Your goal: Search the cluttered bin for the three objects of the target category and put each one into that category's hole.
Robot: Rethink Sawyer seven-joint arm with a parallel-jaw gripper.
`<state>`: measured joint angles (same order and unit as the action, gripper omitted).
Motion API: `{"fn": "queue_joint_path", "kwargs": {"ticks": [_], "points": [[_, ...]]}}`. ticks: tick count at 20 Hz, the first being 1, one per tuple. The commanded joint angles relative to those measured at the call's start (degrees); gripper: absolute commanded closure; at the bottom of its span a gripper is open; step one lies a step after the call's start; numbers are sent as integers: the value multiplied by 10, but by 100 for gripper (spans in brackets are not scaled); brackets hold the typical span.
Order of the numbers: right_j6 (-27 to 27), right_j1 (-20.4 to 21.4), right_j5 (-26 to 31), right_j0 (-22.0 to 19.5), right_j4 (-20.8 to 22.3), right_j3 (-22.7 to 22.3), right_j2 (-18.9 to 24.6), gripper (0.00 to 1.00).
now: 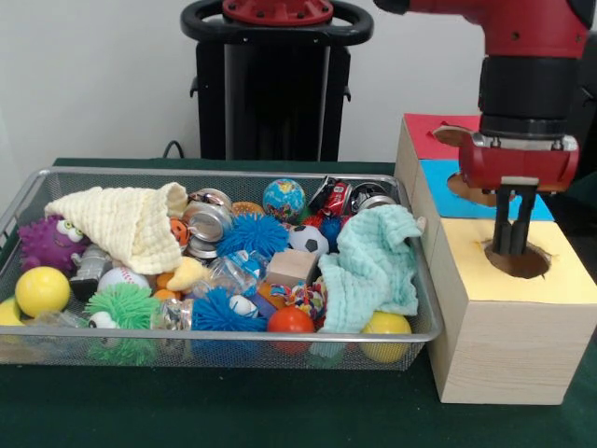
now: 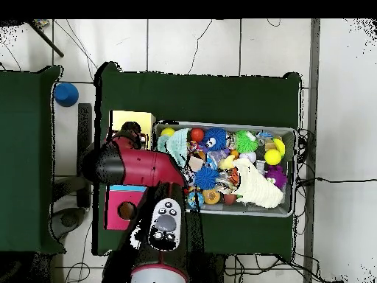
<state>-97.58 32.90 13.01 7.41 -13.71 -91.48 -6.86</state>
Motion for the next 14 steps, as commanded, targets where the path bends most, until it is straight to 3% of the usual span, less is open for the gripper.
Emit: {"fn": "queue_joint_path", "kwargs": {"ticks": [1,8,14], "points": [[-50,80,104,-45,3,-69,56,100],[-42,117,136,-56,7,-81,66,100],[-4,137,151,-95,20,-92,83,100]]}}
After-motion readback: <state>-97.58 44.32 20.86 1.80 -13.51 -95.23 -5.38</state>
